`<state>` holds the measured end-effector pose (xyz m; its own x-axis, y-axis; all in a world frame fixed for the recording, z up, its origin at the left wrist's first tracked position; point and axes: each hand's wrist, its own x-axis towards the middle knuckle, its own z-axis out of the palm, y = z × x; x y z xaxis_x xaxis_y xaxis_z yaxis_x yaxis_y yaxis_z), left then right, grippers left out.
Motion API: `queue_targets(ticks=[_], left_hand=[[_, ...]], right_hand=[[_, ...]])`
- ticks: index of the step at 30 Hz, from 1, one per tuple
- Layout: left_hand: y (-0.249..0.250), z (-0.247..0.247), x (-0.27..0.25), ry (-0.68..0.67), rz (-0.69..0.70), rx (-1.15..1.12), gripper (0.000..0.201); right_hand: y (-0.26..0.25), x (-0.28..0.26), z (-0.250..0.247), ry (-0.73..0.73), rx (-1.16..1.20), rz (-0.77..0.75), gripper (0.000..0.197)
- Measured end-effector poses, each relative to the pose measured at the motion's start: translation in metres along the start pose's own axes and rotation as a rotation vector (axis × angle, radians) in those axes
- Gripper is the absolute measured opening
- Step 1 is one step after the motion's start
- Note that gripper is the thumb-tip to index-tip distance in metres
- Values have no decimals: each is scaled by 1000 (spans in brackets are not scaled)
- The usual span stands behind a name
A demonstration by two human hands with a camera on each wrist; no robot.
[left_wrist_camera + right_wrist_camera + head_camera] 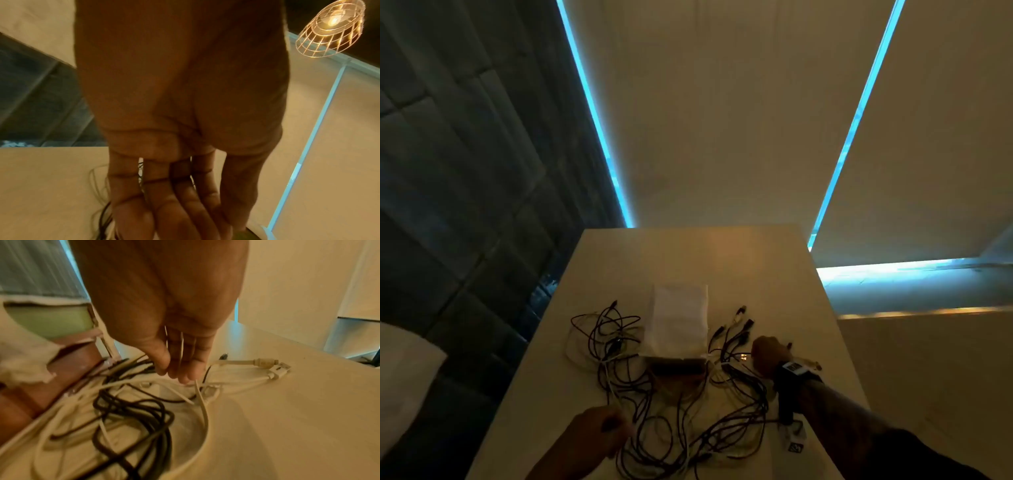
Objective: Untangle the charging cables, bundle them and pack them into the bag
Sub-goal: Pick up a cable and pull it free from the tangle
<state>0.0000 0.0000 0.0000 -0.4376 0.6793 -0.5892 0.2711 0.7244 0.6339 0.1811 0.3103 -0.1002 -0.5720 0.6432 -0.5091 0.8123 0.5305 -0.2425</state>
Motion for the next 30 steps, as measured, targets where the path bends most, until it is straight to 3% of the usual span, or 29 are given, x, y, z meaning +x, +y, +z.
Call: queue_targets(ticks=[2,10,16,20,24,27,30], left_hand=[[5,4,6,10,46,10,22],[35,24,12,-17,100,-3,16],[49,32,18,0,179,-11,13],[58,33,24,68,241,7,11],[83,37,31,160,374,32,3],[106,43,43,225,484,-29,11],[121,52,60,178,525,47,28]], right_hand=[[0,2,6,25,-15,38,31],[-6,4,26,98,-120,-111,34],[-7,4,14,47,-159,-134,31],[-2,-7,-10,-7,-154,-198,29],[-13,-33,-55,36,-162,-350,18],[-31,-58,-90,86,-166,-474,15],[-49,-83,-118,157,-120,-620,18]])
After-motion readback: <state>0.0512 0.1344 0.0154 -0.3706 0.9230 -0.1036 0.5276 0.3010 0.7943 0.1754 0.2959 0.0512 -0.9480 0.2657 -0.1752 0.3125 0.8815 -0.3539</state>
